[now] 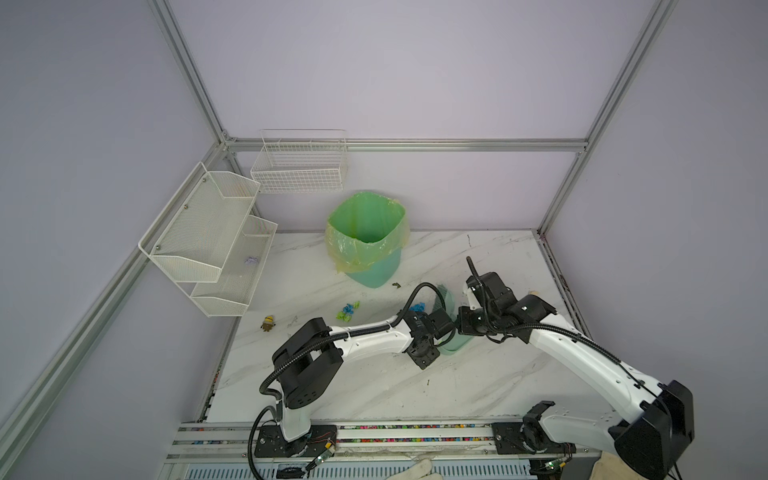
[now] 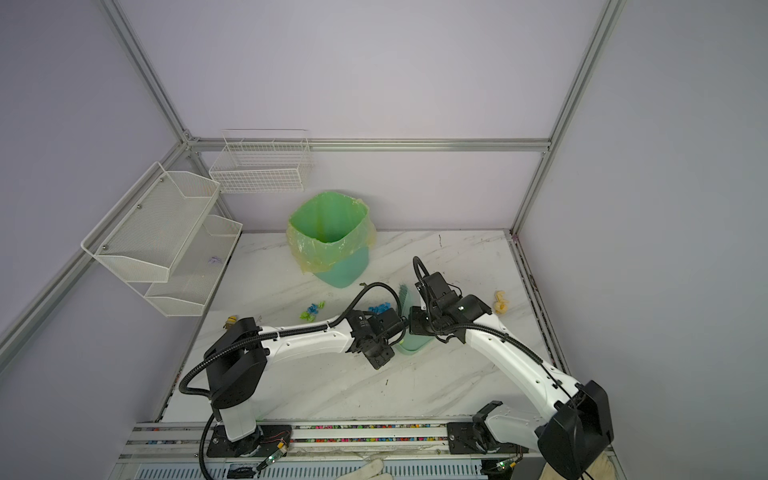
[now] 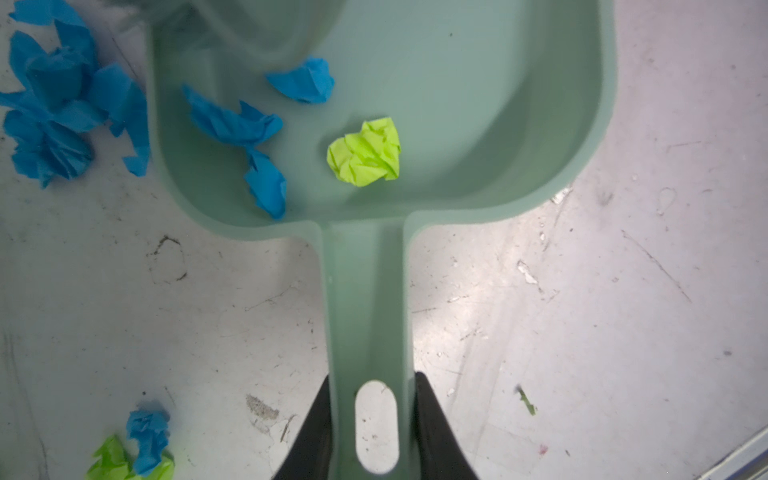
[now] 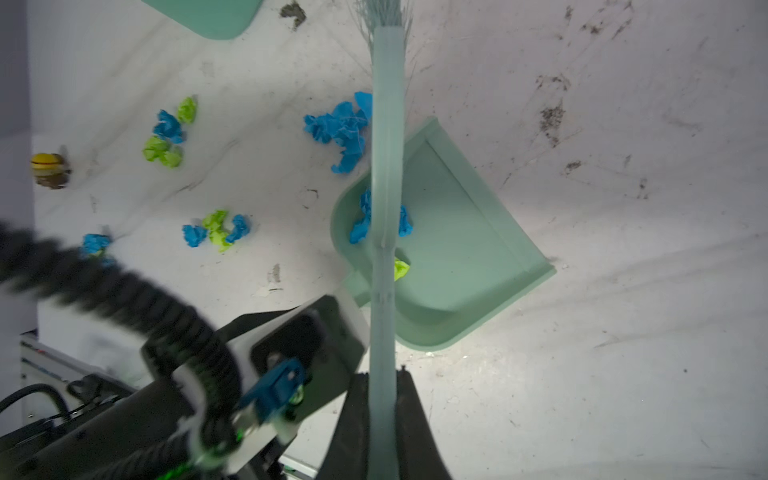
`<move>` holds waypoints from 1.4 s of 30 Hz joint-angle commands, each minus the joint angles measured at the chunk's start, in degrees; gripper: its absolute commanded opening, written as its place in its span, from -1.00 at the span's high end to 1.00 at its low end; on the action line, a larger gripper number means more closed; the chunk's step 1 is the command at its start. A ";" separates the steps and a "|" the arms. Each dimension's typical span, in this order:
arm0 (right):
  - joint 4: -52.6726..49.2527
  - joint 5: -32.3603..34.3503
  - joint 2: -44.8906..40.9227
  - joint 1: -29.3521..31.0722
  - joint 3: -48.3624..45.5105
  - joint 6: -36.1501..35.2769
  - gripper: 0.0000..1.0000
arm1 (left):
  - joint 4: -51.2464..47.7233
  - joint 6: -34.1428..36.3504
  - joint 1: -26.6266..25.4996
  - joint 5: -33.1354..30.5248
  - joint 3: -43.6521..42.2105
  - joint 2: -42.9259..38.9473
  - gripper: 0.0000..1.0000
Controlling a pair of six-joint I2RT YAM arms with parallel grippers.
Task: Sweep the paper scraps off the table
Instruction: 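Sweep scraps into the dustpan with the right gripper's brush toward the left gripper, then lift the brush away with the right gripper while the left gripper raises the dustpan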
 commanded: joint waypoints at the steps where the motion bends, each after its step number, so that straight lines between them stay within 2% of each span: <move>1: -3.37 -1.27 -4.25 0.13 0.01 4.41 1.00 | -0.04 -0.32 0.42 0.29 1.56 -1.45 1.00; 6: -9.64 7.62 -4.69 0.13 4.68 4.30 1.00 | 0.04 -0.76 0.47 -0.19 2.06 -1.49 1.00; 13: -7.65 17.51 -3.23 0.08 8.56 4.01 1.00 | 1.76 -2.52 0.41 -0.33 2.30 -3.85 1.00; 20: -7.46 21.53 -3.09 -0.54 12.74 2.28 1.00 | 3.77 -7.62 0.42 -1.89 2.53 -6.27 1.00; 34: -5.06 22.39 -3.18 -4.39 12.58 -0.79 1.00 | 6.12 -13.05 0.44 -2.21 3.10 -8.06 1.00; 42: -0.61 20.12 -1.16 -10.70 10.75 -5.13 1.00 | 6.59 -14.13 0.44 -3.72 4.46 -9.51 1.00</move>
